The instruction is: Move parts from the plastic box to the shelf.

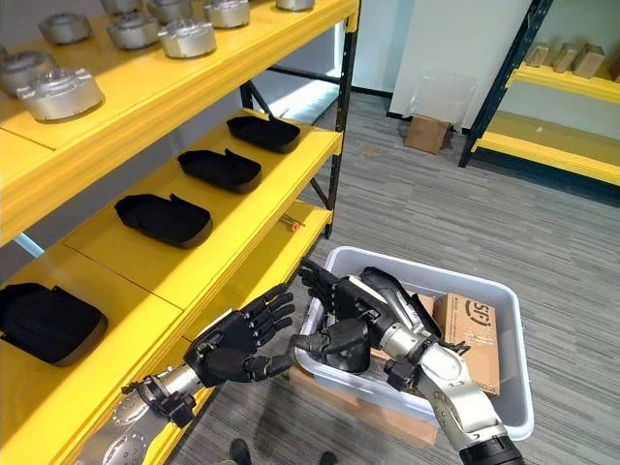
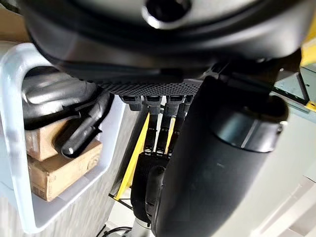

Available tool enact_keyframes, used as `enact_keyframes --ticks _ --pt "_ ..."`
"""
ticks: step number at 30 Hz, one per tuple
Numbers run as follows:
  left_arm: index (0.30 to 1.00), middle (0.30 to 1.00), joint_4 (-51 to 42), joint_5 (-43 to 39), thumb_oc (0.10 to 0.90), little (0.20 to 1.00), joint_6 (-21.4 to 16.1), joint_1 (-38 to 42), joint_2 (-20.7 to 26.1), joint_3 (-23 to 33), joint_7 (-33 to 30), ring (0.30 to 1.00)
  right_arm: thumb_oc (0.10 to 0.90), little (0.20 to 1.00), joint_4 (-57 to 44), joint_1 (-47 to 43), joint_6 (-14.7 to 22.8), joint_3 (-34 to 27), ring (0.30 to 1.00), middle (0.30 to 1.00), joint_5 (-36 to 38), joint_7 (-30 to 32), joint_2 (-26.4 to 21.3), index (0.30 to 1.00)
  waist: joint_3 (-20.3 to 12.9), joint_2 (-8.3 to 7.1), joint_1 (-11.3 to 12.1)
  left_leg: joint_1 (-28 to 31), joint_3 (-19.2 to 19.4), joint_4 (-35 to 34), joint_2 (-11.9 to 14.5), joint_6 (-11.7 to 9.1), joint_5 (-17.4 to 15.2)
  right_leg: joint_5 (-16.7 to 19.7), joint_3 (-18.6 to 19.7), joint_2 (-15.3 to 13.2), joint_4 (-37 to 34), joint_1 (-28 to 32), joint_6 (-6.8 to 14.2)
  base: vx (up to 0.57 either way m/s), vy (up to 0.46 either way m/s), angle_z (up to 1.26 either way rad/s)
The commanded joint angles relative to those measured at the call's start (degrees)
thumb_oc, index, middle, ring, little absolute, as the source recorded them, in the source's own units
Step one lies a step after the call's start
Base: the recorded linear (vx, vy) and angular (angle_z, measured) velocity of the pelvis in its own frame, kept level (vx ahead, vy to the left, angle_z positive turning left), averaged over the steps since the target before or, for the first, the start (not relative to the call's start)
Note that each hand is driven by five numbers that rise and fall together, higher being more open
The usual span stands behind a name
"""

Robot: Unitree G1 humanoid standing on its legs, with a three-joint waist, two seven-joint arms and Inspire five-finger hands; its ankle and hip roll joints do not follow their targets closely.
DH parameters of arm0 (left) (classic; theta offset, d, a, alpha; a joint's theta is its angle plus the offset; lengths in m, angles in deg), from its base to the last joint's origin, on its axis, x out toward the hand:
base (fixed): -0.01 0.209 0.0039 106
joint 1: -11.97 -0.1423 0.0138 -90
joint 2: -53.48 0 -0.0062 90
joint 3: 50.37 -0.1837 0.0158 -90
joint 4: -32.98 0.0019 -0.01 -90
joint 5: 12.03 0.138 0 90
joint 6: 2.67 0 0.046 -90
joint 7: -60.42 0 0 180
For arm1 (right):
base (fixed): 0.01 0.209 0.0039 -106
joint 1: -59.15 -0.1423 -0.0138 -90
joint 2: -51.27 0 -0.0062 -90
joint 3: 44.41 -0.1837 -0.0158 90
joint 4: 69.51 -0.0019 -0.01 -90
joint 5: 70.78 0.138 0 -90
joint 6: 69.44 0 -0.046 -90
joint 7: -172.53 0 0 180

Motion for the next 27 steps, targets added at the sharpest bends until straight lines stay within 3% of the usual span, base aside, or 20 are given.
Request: enact_keyframes --ticks 1,3,5,7,9,11,12,13,14,16,18,19,23,25,27 --pt "1.0 1.0 -5.05 -1.74 0.9 1.0 -5.88 1.38 0.34 2.98 1.12 1.0 0.9 1.0 -6.44 -4.17 7.77 -2.21 1.0 1.0 -3.45 1.99 0.2 1.0 -3.32 -2.36 0.89 -2.95 -3.17 6.94 -0.07 -1.02 -5.54 0.9 -5.33 1.52 -7.2 7.48 0.75 0.14 0.158 -0.04" --pt "1.0 1.0 -4.87 -0.67 0.9 1.0 -6.76 0.51 0.77 3.62 0.63 1.0 0.9 1.0 -7.04 -4.63 9.88 -2.72 1.0 1.0 -9.68 7.11 -1.71 1.0 -3.2 -2.57 0.89 -3.14 -2.99 9.8 -1.44 0.24 -7.79 -0.58 -5.11 2.22 -3.31 6.21 0.58 0.18 0.256 -0.06" --pt "1.0 1.0 -4.14 -0.78 0.9 1.0 -7.21 0.1 0.96 4.07 0.77 1.0 0.9 1.0 -7.34 -4.75 10.03 -3.46 1.0 1.0 -10.24 10.7 -2.36 1.0 -2.87 -2.81 0.78 -3.41 -2.76 11.73 -1.98 1.05 -9.26 -2.05 -5.13 3.13 -0.1 5.11 0.52 0.17 0.237 -0.06" --pt "1.0 1.0 -3.43 -1.68 0.9 1.0 -6.82 0.58 0.72 4.01 -0.51 1.0 0.9 1.0 -7.14 -4.91 8.52 -4.7 1.0 1.0 -12.52 16.57 -2.46 1.0 -1.86 -3.17 0.06 -2.27 -2.71 11.82 -3.44 2.53 -10.55 -0.13 -5.17 5.07 9.39 1.17 2.6 0.13 0.22 -0.05" --pt "1.0 1.0 -3.51 -2.04 0.9 1.0 -6.43 0.68 0.73 4.19 -0.6 1.0 0.9 1.0 -6.98 -4.93 8.02 -4.91 1.0 1.0 -13.5 18.71 -2.25 1.0 -1.58 -2.98 -0.11 -1.91 -2.45 11.47 -3.51 3.03 -10.79 1.51 -5.85 5.35 13.75 -0.69 3.65 0.07 0.141 -0.09" --pt "1.0 1.0 -3.91 -0.2 0.9 1.0 -6.35 0.01 0.74 5.07 -1.25 1.0 0.9 1.0 -6.7 -4.0 6.27 -5.34 1.0 1.0 -15.23 24.44 -0.73 1.0 -0.31 -2.42 -0.62 0.67 -1.63 10.1 -3.64 4.27 -11.67 8.04 -7.15 2.94 27.52 -9.22 9.11 0.05 0.119 -0.25" --pt "1.0 1.0 -4.29 0.12 0.9 1.0 -6.1 -0.21 0.92 5.43 -1.59 1.0 0.9 1.0 -6.45 -3.42 5.7 -5.67 1.0 1.0 -16.33 26.74 -0.19 1.0 0.04 -2.26 -0.8 1.15 -1.68 9.91 -3.63 4.51 -12.04 8.87 -6.67 1.58 30.75 -11.49 10.19 0.07 0.027 -0.56" --pt "1.0 1.0 -5.12 -1.04 0.9 1.0 -5.77 -1.23 1.47 6.62 -2.43 1.0 0.9 1.0 -4.43 -1.55 5.87 -7.07 1.0 1.0 -19.77 32.67 1.24 1.0 0.6 -1.59 -0.94 1.99 -1.71 9.77 -3.47 4.83 -12.85 7.59 -6.64 -3.54 33.93 -13.54 10.44 0.09 -0.096 -0.58" --pt "1.0 1.0 -5.15 -1.82 0.9 1.0 -6.11 -1.83 1.61 7.38 -2.31 1.0 0.9 1.0 -3.38 0.57 7.05 -8.9 1.0 1.0 -20.88 35.31 2.18 1.0 0.72 -1.68 -0.96 1.56 -1.78 10.5 -3.4 5.14 -13.34 6.1 -6.2 -6.82 30.46 -11.4 8.86 0.1 -0.207 -0.42" --pt "1.0 1.0 -5.02 -1.92 0.9 1.0 -6.4 -1.72 1.64 7.8 -2.46 1.0 0.9 1.0 -3.01 2.59 6.55 -10.6 1.0 1.0 -23.67 39.44 3.62 1.0 0.98 -1.78 -1.26 0.91 -3.09 11.68 -3.15 5.42 -13.67 5.8 -3.44 -8.46 26.43 -9.1 7.96 0.06 -0.272 -0.05" --pt "1.0 1.0 -5.07 -2.25 0.9 1.0 -7.11 -1.15 1.37 7.05 -3.32 1.0 0.9 1.0 -3.47 5.87 6.05 -11.85 1.0 1.0 -25.98 43.91 5.26 1.0 1.03 -1.37 -3.18 -0.25 -6.03 12.97 -1.8 5.57 -13.51 6.57 6.06 -8.45 19.81 -6.87 7.3 0.06 -0.41 0.19" --pt "1.0 1.0 -4.93 -2.72 0.9 1.0 -7.91 -1.21 1.35 6.82 -3.97 1.0 0.9 1.0 -4.47 7.2 5.72 -12.46 1.0 1.0 -26.76 44.47 5.27 1.0 0.85 -1.24 -3.92 -0.55 -6.75 13.23 -1.36 5.47 -13.39 6.02 8.64 -7.88 18.49 -6.43 7.46 0.06 -0.343 0.26" --pt "1.0 1.0 -5.0 -4.89 0.9 1.0 -9.18 -1.72 0.63 6.55 -5.8 1.0 0.9 1.0 -6.24 8.38 2.88 -13.8 1.0 1.0 -27.82 41.28 3.46 1.0 0.95 -2.02 -4.12 -1.47 -6.93 14.18 1.34 2.82 -12.1 2.02 8.7 -6.64 10.93 -2.21 7.58 0.05 -0.336 0.41" --pt "1.0 1.0 -5.9 -5.47 0.9 1.0 -7.82 -0.06 0.15 5.81 -5.79 1.0 0.9 1.0 -4.94 5.4 1.72 -14.28 1.0 1.0 -26.31 40.93 -0.31 1.0 1.74 -3.19 -2.92 -3.36 -7.84 14.62 4.46 -0.22 -10.64 -0.65 6.32 -6.11 5.0 0.1 6.12 -0.04 -0.4 -0.05" --pt "1.0 1.0 -6.13 -3.82 0.9 1.0 -6.8 0.05 -0.39 6.1 -7.14 1.0 0.9 1.0 -4.47 4.19 0.12 -14.73 1.0 1.0 -25.69 40.72 -1.76 1.0 2.11 -3.58 -2.3 -3.67 -7.76 14.5 6.05 -1.46 -9.66 -0.24 4.75 -6.07 3.41 0.65 5.99 -0.04 -0.36 0.0"
